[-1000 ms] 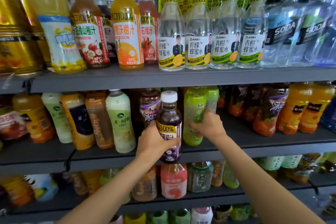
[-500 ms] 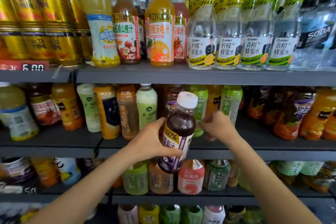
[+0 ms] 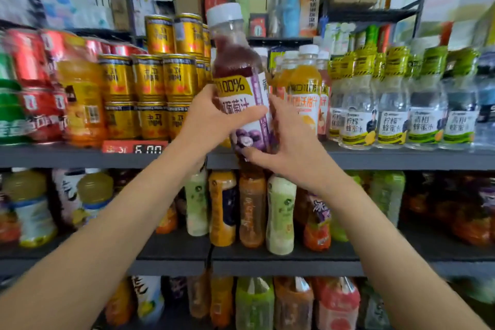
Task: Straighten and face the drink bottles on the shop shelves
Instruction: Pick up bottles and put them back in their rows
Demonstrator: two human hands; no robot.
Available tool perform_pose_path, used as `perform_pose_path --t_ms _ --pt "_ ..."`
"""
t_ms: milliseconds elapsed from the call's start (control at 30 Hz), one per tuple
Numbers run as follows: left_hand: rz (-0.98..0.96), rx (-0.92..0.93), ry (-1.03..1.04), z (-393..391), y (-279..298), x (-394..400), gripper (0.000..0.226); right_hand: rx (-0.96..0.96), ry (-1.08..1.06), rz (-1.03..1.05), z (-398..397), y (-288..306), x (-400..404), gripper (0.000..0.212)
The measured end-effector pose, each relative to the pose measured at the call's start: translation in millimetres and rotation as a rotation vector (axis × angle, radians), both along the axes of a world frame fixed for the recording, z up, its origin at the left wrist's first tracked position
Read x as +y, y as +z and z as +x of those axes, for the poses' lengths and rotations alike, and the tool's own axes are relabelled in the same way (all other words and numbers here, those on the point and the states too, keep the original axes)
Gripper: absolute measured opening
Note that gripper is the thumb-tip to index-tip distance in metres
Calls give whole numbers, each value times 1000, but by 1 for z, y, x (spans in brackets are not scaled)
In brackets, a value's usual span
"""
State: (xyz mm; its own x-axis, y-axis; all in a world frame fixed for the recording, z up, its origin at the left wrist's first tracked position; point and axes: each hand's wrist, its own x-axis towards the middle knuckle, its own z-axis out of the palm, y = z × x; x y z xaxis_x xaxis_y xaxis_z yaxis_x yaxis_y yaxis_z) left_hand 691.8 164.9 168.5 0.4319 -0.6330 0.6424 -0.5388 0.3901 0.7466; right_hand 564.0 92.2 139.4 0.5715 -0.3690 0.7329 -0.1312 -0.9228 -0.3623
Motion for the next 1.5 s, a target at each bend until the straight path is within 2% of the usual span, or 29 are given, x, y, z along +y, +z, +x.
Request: perform_pose_path --t_ms 67,167,233,267,333,433,533,600,633,700,767,833,900,1033,1233,1400,1500 --pt "9 10 74 7 10 -11 55 -139 -112 -8 30 -1 3 84" --pt "100 -53 112 7 23 -25 70 -353 -241 51 51 5 -3 64" --pt "180 -204 74 6 35 -34 51 -381 -284 87 50 11 -14 58" --pt "193 -284 65 7 39 -36 37 -376 -324 111 48 13 -24 59" --pt "118 -441 208 15 43 -38 31 -311 -436 166 42 18 -42 62" --pt "-53 -508 490 36 28 -42 43 -148 -579 192 35 19 -60 69" --pt "58 -530 577 48 4 -55 62 -70 -709 208 39 10 -68 76" --pt "47 -576 615 46 -1 -65 72 -74 -804 170 45 6 -70 81" --pt "38 -532 589 45 1 -71 78 -63 -848 135 48 5 -72 84" --pt "100 -272 446 45 10 -82 86 -31 -896 78 55 6 -73 85" --pt "211 -60 314 48 13 -93 83 15 -935 15 62 6 -73 86" --pt "282 -77 313 51 8 -97 73 59 -964 -41 68 7 -75 88" --pt "245 -88 349 55 3 -95 66 90 -954 -42 71 10 -80 88" --pt "169 -60 395 61 0 -84 60 149 -827 50 76 19 -88 89" --pt "198 -144 411 62 1 -84 58 162 -636 181 89 26 -97 94" --pt "207 -185 403 67 -1 -84 61 137 -818 69 89 23 -94 91" --pt "190 -182 370 68 -1 -86 63 182 -851 31 93 27 -97 94"
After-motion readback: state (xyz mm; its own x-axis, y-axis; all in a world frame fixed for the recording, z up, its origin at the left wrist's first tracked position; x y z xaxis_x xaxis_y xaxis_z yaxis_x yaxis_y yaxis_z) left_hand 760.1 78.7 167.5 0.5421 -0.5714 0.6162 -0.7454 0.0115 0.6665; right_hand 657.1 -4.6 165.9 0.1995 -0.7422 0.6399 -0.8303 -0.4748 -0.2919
